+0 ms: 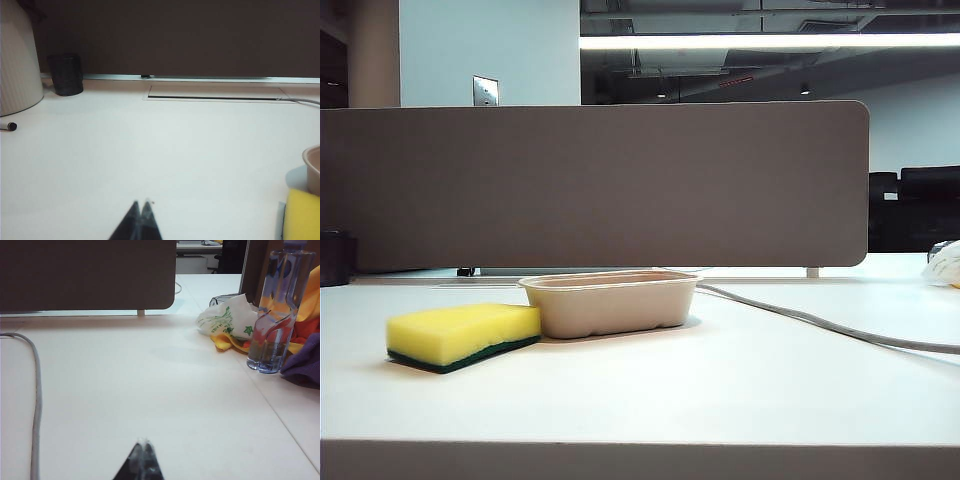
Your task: Take out the cleaning sponge from the paper lunch box and place it on the table.
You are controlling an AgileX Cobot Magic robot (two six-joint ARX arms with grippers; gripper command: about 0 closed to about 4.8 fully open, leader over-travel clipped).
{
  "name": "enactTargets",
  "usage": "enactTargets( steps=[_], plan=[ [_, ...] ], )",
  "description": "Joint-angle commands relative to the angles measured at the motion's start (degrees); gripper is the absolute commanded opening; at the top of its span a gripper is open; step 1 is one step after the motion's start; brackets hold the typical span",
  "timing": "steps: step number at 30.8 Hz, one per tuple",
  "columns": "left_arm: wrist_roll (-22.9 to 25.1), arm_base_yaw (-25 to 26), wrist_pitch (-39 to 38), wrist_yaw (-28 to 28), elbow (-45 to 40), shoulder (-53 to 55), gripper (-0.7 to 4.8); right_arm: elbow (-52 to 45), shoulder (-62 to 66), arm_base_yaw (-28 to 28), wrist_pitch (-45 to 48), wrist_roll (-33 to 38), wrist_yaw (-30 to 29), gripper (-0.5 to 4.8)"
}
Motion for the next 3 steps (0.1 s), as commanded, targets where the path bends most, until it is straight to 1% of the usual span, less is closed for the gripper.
enactTargets(
  steps=[1,3],
  plan=[
    [0.0,0.0,0.7,0.0,0.1,0.1,-0.05,0.1,0.0,0.0,0.8,0.0,0.0,-0.05],
    [0.0,0.0,0.7,0.0,0.1,0.1,-0.05,0.1,0.0,0.0,0.8,0.0,0.0,-0.05]
  ],
)
